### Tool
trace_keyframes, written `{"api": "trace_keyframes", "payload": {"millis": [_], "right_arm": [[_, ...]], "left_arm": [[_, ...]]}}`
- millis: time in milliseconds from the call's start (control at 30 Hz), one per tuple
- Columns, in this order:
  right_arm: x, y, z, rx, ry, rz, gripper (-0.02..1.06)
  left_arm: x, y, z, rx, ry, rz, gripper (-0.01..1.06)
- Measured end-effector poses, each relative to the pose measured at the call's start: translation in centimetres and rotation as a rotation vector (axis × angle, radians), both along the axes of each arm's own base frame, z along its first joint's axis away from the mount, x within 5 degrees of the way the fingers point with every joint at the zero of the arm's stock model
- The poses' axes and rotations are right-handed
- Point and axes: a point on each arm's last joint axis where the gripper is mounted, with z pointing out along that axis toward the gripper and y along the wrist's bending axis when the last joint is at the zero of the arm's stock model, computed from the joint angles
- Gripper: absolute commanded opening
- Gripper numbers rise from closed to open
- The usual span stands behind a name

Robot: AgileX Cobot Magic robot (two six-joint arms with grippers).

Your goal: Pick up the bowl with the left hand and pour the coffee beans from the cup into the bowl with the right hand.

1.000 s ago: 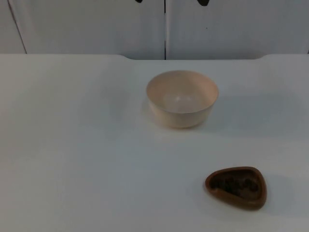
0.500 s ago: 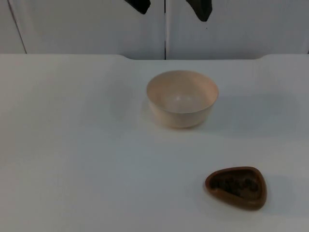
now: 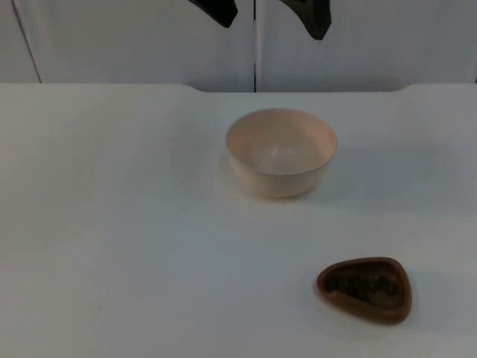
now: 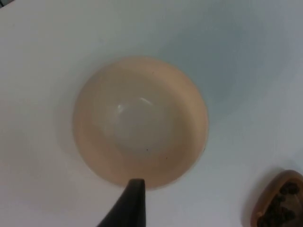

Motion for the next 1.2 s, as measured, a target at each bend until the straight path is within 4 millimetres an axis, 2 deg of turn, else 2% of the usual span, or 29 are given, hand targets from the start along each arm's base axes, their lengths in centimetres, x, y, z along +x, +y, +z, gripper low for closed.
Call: {"api": "trace_keyframes", "payload": {"millis": [333, 500, 633, 700, 767, 833, 900, 933, 1000, 1033, 1200], "right_arm": [[0.0, 0.0, 0.0, -0.004, 0.0, 0.002, 1.05], [0.0, 0.0, 0.0, -0.004, 0.0, 0.002, 1.05], [0.0, 0.0, 0.0, -0.004, 0.0, 0.002, 1.05], [0.0, 0.0, 0.0, -0.004, 0.0, 0.002, 1.05], [0.0, 0.0, 0.0, -0.004, 0.0, 0.002, 1.05], [0.0, 0.0, 0.0, -0.004, 0.0, 0.002, 1.05], [0.0, 0.0, 0.0, -0.004, 0.0, 0.002, 1.05], [0.0, 0.0, 0.0, -0.004, 0.0, 0.002, 1.05], [0.0, 0.0, 0.0, -0.004, 0.0, 0.002, 1.05], [0.0, 0.0, 0.0, -0.004, 0.0, 0.002, 1.05], [0.0, 0.0, 0.0, -0.004, 0.0, 0.002, 1.05]], "left_arm": [[0.0, -0.1, 0.0, -0.004, 0.004, 0.003, 1.01], [0.4, 0.5, -0.1, 0.028, 0.003, 0.112, 1.01], [1.3, 1.6, -0.6, 0.105, -0.03, 0.267, 1.01], [1.3, 1.7, -0.7, 0.108, -0.029, 0.276, 1.01], [1.7, 1.5, -1.8, 0.12, -0.005, 0.299, 1.01], [2.3, 1.2, -3.9, 0.149, 0.041, 0.311, 1.01], [2.5, 1.1, -4.5, 0.159, 0.052, 0.311, 1.01], [2.9, 1.1, -6.1, 0.185, 0.09, 0.316, 1.01], [3.6, 1.5, -8.2, 0.178, 0.173, 0.336, 1.01], [3.6, 1.5, -8.2, 0.178, 0.173, 0.336, 1.01], [5.6, 3.6, -12.1, 0.113, 0.322, 0.383, 1.01]]}}
